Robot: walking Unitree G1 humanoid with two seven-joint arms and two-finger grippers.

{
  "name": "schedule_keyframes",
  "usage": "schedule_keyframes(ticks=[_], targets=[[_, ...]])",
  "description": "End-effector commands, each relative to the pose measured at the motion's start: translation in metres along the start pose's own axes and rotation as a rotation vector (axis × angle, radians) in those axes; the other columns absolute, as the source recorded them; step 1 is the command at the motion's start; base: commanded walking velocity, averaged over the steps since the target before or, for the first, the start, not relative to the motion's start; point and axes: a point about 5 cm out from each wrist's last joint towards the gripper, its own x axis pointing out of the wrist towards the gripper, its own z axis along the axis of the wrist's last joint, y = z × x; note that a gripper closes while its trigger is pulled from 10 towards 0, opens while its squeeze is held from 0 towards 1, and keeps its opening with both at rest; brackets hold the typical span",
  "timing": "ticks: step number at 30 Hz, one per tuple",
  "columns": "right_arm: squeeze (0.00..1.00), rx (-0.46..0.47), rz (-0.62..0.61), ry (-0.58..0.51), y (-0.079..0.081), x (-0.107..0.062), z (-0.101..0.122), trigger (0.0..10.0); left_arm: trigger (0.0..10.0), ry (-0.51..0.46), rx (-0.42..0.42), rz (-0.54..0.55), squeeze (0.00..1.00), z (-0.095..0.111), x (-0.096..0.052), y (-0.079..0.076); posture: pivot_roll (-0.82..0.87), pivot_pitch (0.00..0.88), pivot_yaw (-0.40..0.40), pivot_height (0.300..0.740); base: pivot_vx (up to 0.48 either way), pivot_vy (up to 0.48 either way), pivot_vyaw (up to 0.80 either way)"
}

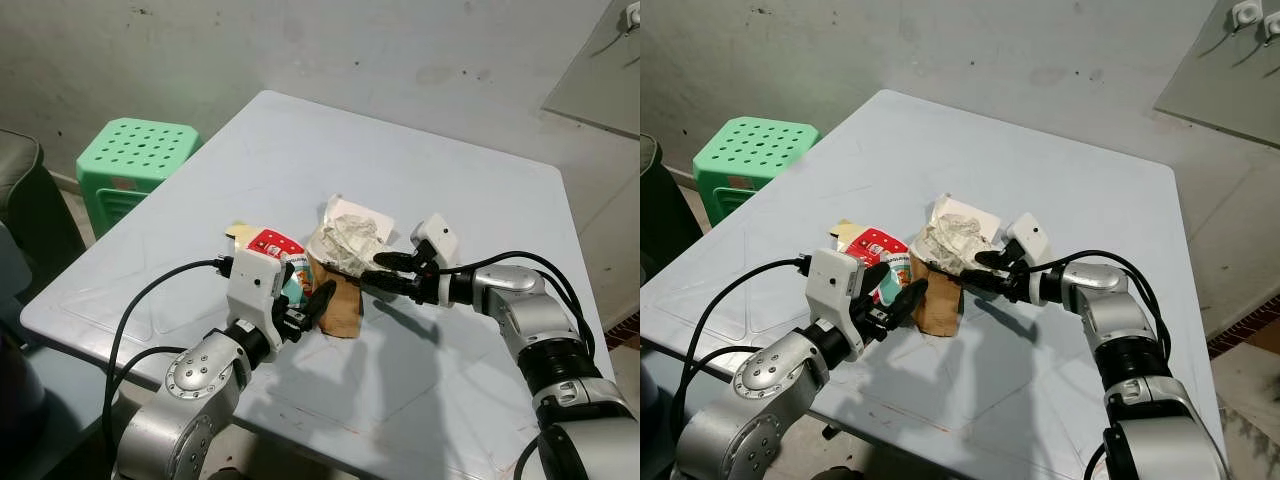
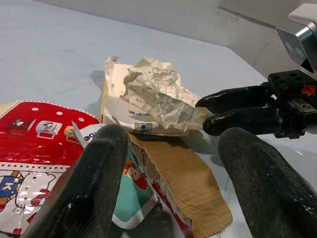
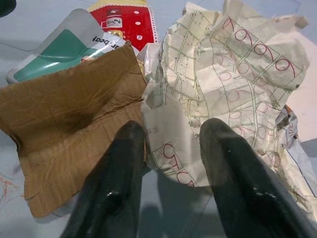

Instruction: Picking trash to rubbish bin

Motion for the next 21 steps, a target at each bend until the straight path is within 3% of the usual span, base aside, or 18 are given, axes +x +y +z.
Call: schedule_keyframes(ticks=[1, 21], targets=[[0.00, -0.016, -0.009, 0.003, -0.0024, -0.0042, 0.0024, 0.0, 10.0, -0.017, 0.012, -0.013, 0.00, 0.0049, 0.0003, -0.0041, 0.14, 0.077, -0.111, 0.740, 0.000, 0.000, 0.00], [0.00, -0.013, -0.010, 0.005, -0.0039, -0.0037, 0.0041, 0.0, 10.0, -0.022, 0.016, -0.006, 0.00, 0.0057, 0.0013, -0.0039, 0.14, 0.075, -0.117, 0.740, 0.000, 0.000, 0.00]])
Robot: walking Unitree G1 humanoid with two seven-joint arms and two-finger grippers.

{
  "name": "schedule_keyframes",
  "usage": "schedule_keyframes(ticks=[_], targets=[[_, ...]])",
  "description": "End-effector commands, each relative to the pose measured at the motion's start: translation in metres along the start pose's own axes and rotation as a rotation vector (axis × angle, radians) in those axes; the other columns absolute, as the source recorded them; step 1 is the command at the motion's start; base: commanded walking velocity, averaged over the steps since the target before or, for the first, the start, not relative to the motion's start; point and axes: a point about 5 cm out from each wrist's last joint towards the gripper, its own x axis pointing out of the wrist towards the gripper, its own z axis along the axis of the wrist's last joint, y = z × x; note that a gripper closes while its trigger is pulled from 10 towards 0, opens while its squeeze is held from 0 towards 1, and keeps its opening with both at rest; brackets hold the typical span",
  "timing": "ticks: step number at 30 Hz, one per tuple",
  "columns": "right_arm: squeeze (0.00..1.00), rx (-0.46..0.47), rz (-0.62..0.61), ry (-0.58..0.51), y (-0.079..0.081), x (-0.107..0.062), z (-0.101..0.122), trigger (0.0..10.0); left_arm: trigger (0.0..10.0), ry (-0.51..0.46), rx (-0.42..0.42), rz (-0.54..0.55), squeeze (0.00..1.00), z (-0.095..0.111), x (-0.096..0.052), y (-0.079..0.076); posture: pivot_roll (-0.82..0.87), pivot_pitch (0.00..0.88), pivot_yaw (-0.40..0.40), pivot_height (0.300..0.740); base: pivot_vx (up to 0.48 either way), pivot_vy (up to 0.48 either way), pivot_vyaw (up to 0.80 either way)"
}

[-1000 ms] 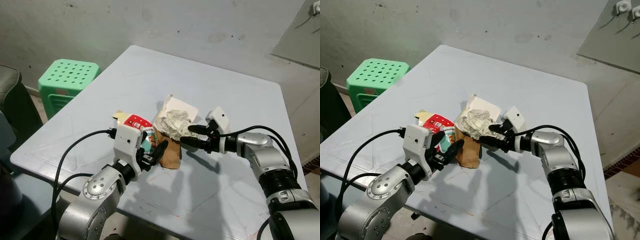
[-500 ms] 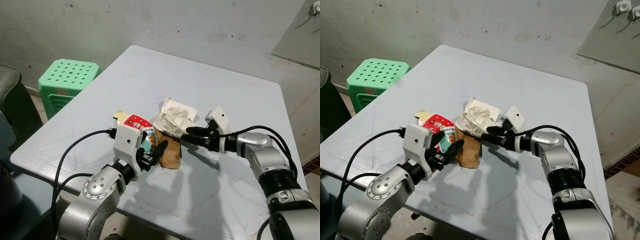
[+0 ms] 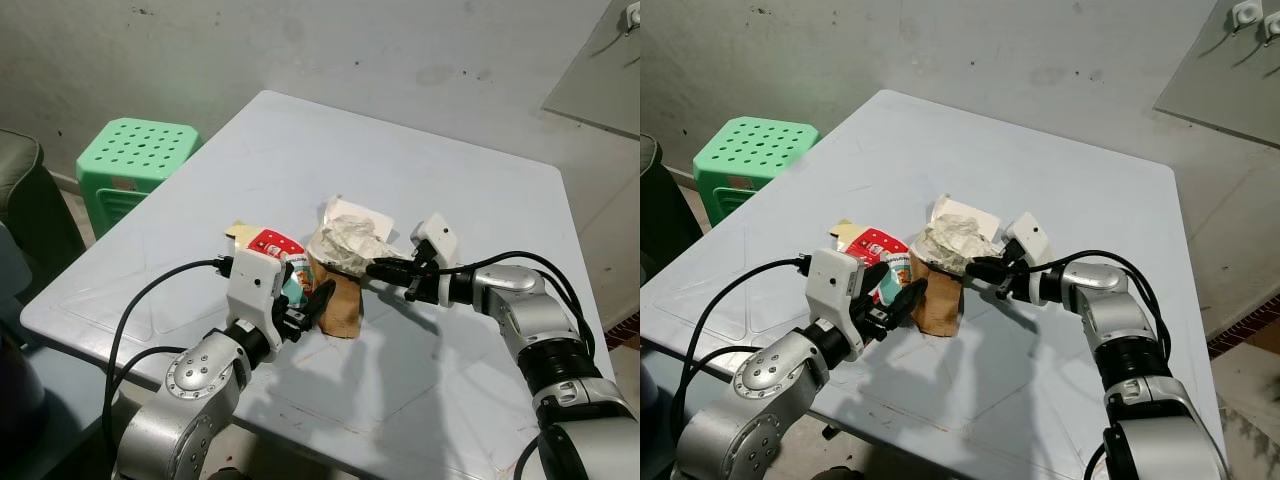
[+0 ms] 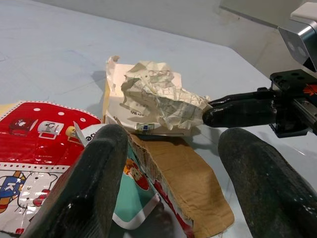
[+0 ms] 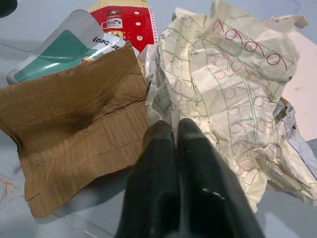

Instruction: Picking trash to rubbish bin

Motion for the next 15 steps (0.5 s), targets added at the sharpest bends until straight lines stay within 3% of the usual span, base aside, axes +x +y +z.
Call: schedule_keyframes(ticks=[1, 9, 12, 13, 14, 15], targets=[[0.00, -0.014, -0.011, 0.007, -0.004, -0.004, 0.004, 0.0, 10.0, -0.022, 0.012, -0.010, 0.00, 0.006, 0.001, -0.004, 0.14, 0.074, -0.117, 0.740, 0.000, 0.000, 0.00], [0.00, 0.002, -0.021, -0.004, -0.006, -0.004, 0.007, 0.0, 10.0, -0.028, 0.014, -0.005, 0.00, 0.006, 0.002, -0.002, 0.14, 0.066, -0.118, 0.740, 0.000, 0.000, 0.00], [0.00, 0.032, -0.061, -0.092, -0.011, -0.008, 0.019, 0.0, 10.0, -0.038, 0.018, 0.006, 0.00, 0.009, 0.004, 0.001, 0.14, 0.054, -0.120, 0.740, 0.000, 0.000, 0.00], [0.00, 0.025, -0.080, -0.111, -0.013, -0.008, 0.021, 0.9, 10.0, -0.040, 0.019, 0.011, 0.00, 0.009, 0.005, 0.002, 0.14, 0.051, -0.119, 0.740, 0.000, 0.000, 0.00], [0.00, 0.025, -0.080, -0.111, -0.013, -0.008, 0.021, 0.9, 10.0, -0.040, 0.019, 0.011, 0.00, 0.009, 0.005, 0.002, 0.14, 0.051, -0.119, 0.740, 0.000, 0.000, 0.00], [0.00, -0.009, -0.079, -0.220, -0.012, -0.012, 0.030, 10.0, 10.0, -0.056, 0.011, 0.032, 0.00, 0.012, 0.007, 0.007, 0.14, 0.041, -0.120, 0.740, 0.000, 0.000, 0.00]])
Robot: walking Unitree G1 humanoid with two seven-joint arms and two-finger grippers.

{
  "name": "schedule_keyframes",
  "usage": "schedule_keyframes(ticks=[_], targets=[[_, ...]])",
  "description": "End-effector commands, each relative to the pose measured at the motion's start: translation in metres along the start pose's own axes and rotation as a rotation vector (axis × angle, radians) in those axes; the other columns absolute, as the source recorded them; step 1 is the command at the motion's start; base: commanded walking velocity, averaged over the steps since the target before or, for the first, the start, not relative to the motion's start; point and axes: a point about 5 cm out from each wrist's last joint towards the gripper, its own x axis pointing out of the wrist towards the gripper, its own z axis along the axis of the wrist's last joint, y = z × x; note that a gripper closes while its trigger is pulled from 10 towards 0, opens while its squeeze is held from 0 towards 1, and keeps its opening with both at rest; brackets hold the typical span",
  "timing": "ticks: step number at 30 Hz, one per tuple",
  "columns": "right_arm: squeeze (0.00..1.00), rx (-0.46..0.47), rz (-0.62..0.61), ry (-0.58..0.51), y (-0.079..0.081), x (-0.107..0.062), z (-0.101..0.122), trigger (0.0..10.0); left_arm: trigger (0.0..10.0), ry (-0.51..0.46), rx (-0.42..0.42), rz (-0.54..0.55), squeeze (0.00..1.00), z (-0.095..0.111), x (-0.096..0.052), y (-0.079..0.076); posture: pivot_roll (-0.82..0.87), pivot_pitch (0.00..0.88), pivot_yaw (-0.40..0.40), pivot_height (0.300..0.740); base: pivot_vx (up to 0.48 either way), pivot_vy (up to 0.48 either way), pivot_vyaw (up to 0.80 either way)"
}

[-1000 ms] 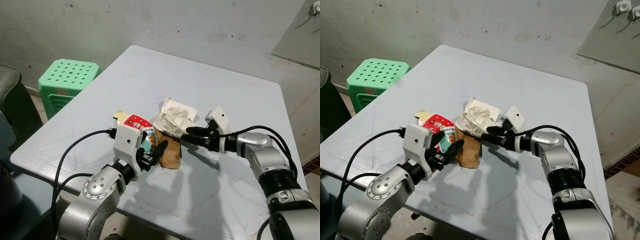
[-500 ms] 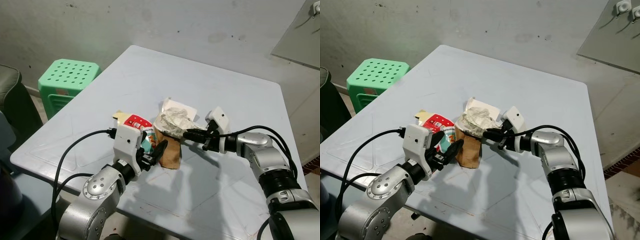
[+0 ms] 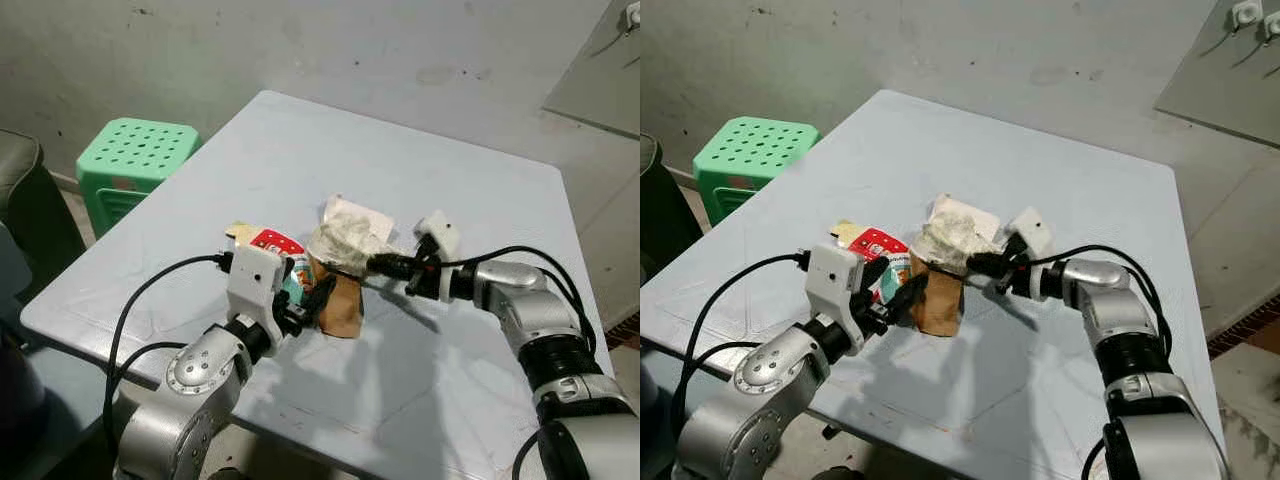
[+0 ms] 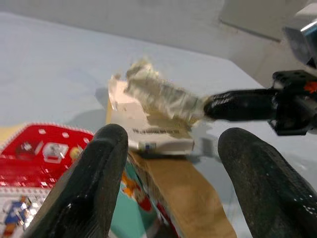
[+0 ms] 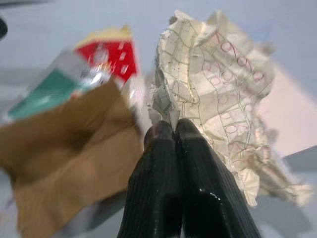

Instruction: Picking trash to rubbish bin

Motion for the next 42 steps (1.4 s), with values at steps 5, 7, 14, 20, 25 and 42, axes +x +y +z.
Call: schedule_keyframes(ticks=[5, 7, 14, 20, 25, 42], targets=[[0.00, 0.022, 0.002, -0.261, -0.003, -0.015, 0.025, 10.0, 10.0, -0.037, -0.001, 0.064, 0.00, 0.007, 0.008, 0.014, 0.14, 0.022, -0.119, 0.740, 0.000, 0.000, 0.00], [0.00, 0.039, -0.030, -0.299, -0.004, -0.017, 0.028, 10.0, 10.0, -0.046, -0.001, 0.085, 0.00, 0.008, 0.010, 0.019, 0.13, 0.005, -0.119, 0.740, 0.000, 0.000, 0.00], [0.00, 0.031, -0.256, -0.475, 0.004, -0.020, 0.035, 10.0, 10.0, -0.073, 0.095, 0.260, 0.00, 0.018, 0.023, 0.053, 0.13, 0.000, -0.114, 0.740, 0.000, 0.000, 0.00], [0.00, 0.024, -0.565, -0.476, 0.006, -0.020, 0.025, 10.0, 10.0, -0.102, 0.144, 0.389, 0.00, 0.025, 0.029, 0.076, 0.13, 0.000, -0.096, 0.740, 0.000, 0.000, 0.00], [0.00, 0.020, -0.859, -0.435, 0.012, -0.032, 0.005, 10.0, 10.0, -0.079, 0.049, 0.405, 0.00, 0.019, 0.036, 0.083, 0.10, 0.000, -0.065, 0.740, 0.000, 0.000, 0.00], [0.00, 0.026, -1.114, -0.372, 0.048, -0.059, -0.029, 10.0, 10.0, -0.058, -0.020, 0.334, 0.00, 0.001, 0.049, 0.084, -0.07, 0.000, 0.069, 0.740, 0.000, 0.000, 0.00]])
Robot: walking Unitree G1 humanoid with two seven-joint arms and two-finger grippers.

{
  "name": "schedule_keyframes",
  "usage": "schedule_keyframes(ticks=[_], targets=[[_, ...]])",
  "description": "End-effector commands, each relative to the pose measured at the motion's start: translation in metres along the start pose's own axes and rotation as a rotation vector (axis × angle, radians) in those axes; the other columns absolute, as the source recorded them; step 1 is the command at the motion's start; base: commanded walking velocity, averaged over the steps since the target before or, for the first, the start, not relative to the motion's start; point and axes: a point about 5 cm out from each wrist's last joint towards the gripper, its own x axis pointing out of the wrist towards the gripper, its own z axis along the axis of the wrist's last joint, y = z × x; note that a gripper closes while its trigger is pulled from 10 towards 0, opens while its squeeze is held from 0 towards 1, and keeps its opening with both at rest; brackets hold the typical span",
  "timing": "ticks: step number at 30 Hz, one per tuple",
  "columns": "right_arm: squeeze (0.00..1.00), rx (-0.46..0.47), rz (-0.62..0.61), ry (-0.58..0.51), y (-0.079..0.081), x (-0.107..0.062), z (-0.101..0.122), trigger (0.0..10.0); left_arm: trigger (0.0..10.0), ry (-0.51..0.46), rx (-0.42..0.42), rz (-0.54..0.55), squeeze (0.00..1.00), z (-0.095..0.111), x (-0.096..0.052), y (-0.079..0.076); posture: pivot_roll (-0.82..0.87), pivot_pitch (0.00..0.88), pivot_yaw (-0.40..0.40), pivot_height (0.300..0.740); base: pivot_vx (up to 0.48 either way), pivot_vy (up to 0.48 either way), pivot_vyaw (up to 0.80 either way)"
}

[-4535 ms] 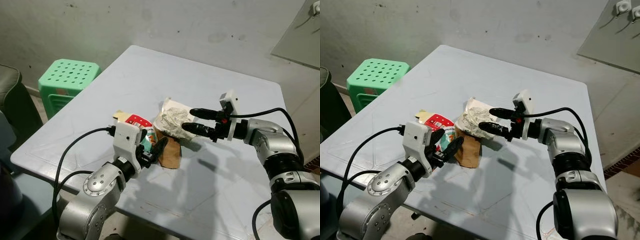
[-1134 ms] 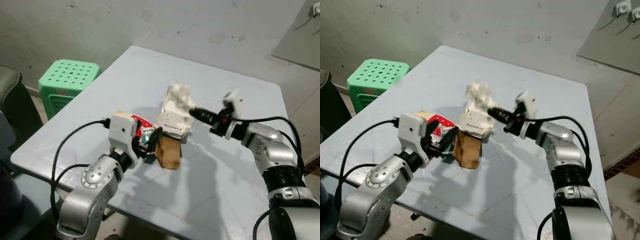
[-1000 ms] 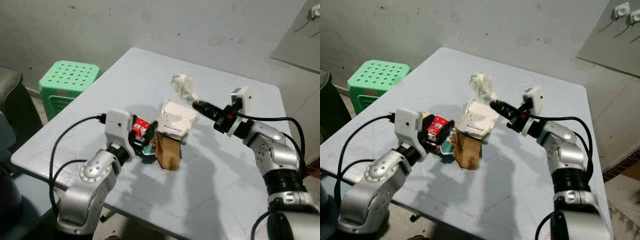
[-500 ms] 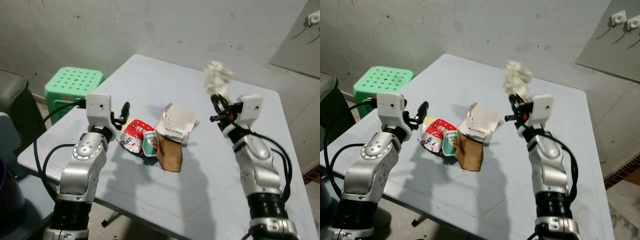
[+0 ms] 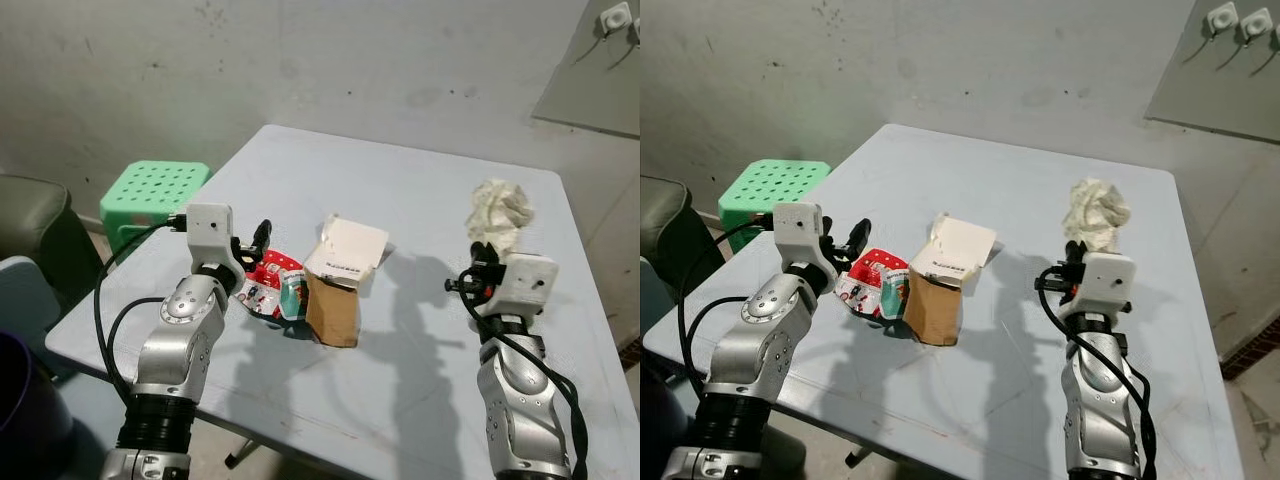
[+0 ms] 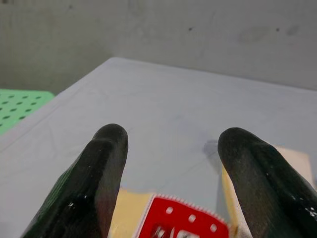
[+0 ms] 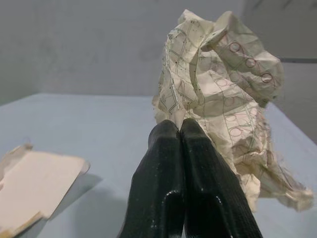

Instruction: Picking trash to rubbish bin

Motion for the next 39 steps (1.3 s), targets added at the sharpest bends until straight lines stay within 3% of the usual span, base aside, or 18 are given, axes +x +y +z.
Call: schedule_keyframes(ticks=[1, 9, 17, 21, 39], targets=[[0.00, 0.004, -0.030, -0.009, -0.004, 0.000, 0.004, 10.0, 10.0, -0.007, 0.018, -0.014, 0.00, 0.002, 0.004, -0.002, -0.07, 0.000, 0.069, 0.740, 0.000, 0.000, 0.00], [0.00, -0.001, -0.013, -0.008, 0.002, 0.001, 0.004, 10.0, 10.0, -0.005, -0.011, -0.032, 0.00, 0.002, 0.005, 0.001, -0.08, 0.000, 0.092, 0.740, 0.000, 0.000, 0.00], [0.00, -0.023, 0.054, 0.003, 0.013, 0.006, 0.002, 10.0, 10.0, -0.020, 0.006, -0.015, 0.00, 0.001, 0.003, 0.007, -0.03, 0.000, 0.048, 0.740, 0.000, 0.000, 0.00], [0.00, -0.033, 0.061, 0.027, 0.017, 0.009, -0.001, 10.0, 10.0, -0.035, -0.026, -0.012, 0.00, 0.000, 0.000, 0.010, -0.02, 0.000, 0.024, 0.740, 0.000, 0.000, 0.00], [0.00, -0.036, 0.057, 0.023, 0.010, 0.009, -0.002, 10.0, 10.0, -0.055, -0.042, -0.014, 0.00, -0.004, 0.004, 0.011, -0.02, 0.000, -0.004, 0.740, 0.000, 0.071, 0.00]])
